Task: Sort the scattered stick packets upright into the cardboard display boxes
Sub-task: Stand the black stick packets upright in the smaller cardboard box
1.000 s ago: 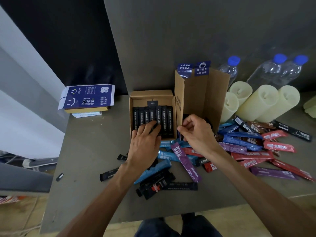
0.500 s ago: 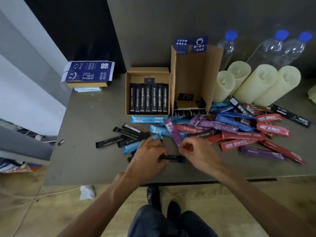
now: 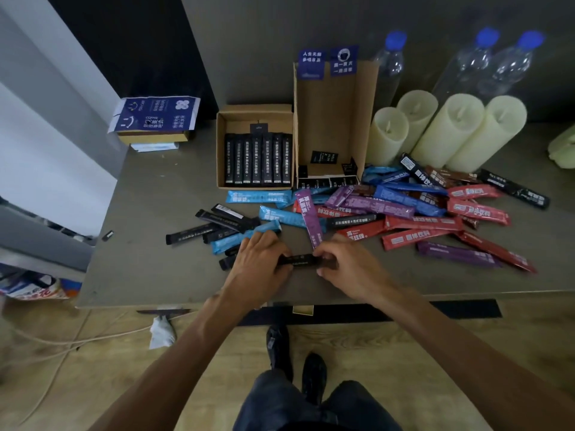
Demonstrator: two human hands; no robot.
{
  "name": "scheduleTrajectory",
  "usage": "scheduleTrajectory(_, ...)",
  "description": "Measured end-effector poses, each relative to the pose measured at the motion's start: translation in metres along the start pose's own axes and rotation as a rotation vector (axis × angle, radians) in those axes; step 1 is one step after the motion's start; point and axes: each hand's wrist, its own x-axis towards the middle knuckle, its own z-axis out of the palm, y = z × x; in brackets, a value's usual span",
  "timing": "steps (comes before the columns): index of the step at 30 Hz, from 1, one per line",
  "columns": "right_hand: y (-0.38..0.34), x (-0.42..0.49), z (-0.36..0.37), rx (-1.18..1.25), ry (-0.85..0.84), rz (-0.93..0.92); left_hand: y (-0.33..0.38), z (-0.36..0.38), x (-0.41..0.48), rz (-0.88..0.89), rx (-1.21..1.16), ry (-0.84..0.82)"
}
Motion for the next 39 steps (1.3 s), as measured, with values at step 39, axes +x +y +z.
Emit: scheduleTrajectory(39,-0.091,0.096,-0.056,0.464,0.122,0.101,-0.067,-0.106,0.067,-0.379,-0.984,0.134)
